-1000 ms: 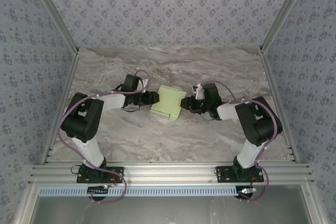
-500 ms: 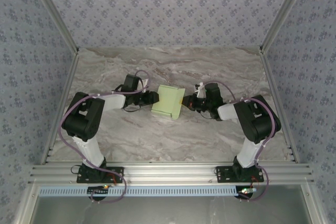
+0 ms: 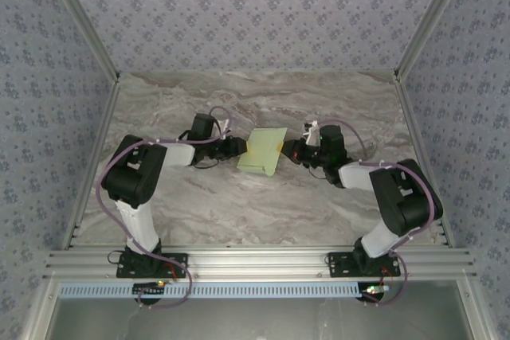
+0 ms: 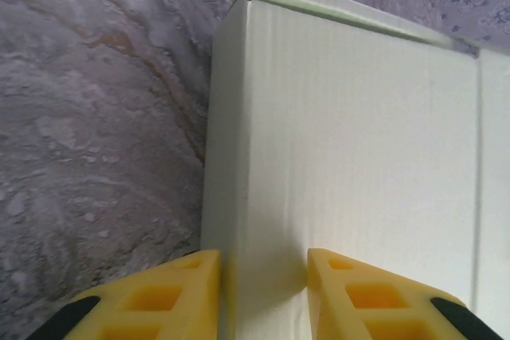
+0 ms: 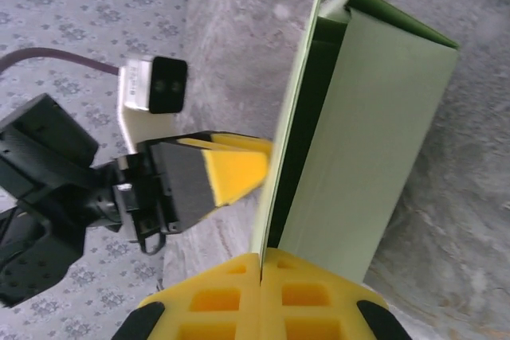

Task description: Fold the paper box

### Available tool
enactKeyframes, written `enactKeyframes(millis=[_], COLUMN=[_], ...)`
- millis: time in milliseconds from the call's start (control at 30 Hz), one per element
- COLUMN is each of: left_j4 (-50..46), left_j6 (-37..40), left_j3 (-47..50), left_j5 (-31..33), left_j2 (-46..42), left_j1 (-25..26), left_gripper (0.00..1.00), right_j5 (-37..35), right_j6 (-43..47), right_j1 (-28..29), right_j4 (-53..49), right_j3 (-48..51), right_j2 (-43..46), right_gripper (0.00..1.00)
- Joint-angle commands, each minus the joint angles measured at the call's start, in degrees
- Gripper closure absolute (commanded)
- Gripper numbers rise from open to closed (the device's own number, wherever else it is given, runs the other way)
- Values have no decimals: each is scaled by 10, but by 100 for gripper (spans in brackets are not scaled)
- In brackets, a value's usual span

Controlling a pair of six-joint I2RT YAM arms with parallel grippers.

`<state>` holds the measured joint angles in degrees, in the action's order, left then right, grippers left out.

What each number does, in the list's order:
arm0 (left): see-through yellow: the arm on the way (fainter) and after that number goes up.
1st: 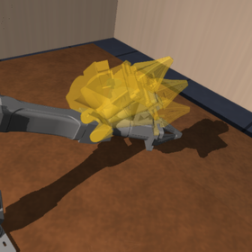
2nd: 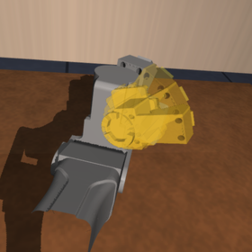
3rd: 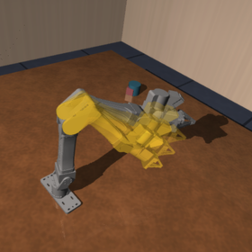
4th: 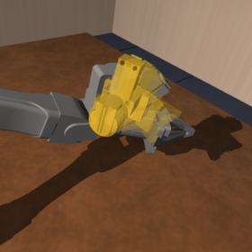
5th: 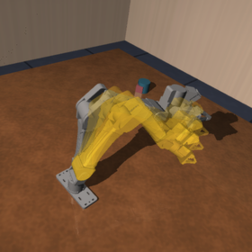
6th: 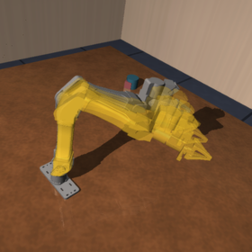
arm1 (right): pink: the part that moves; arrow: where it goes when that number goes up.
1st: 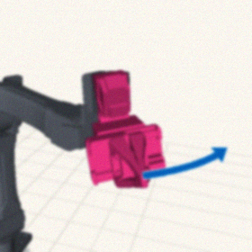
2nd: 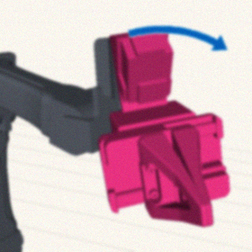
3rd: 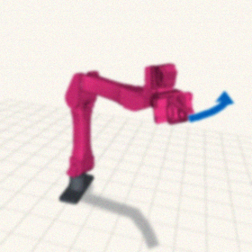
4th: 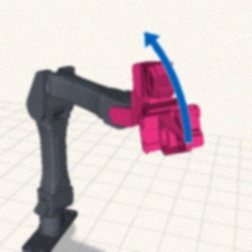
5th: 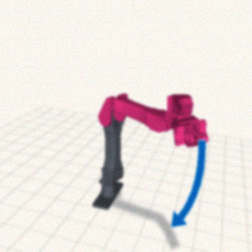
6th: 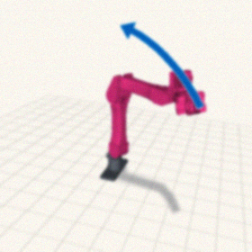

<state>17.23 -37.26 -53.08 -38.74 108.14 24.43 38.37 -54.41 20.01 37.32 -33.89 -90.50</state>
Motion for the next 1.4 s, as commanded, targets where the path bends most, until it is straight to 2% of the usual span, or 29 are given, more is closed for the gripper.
enactKeyframes(millis=[0, 333, 700, 1167, 1367], left_j4=[-22, -50, -78, -76, -100], left_j6=[-4, 9, 28, 32, 51], left_j3=[-11, -40, -69, -84, -84], left_j5=[-14, 1, 8, 7, 51], left_j2=[26, 34, 44, 51, 33], left_j1=[23, 39, 42, 58, 58], left_gripper=[68, 64, 61, 58, 56], right_j5=[-8, -73, -96, -205, -227], right_j6=[17, 28, -18, -12, 0], right_j1=[5, 18, 34, 77, 78], right_j4=[-20, -131, -143, -311, -339], right_j3=[2, -15, -44, -130, -138], right_j2=[34, 47, 61, 52, 38], right_gripper=[100, 100, 98, 97, 97])
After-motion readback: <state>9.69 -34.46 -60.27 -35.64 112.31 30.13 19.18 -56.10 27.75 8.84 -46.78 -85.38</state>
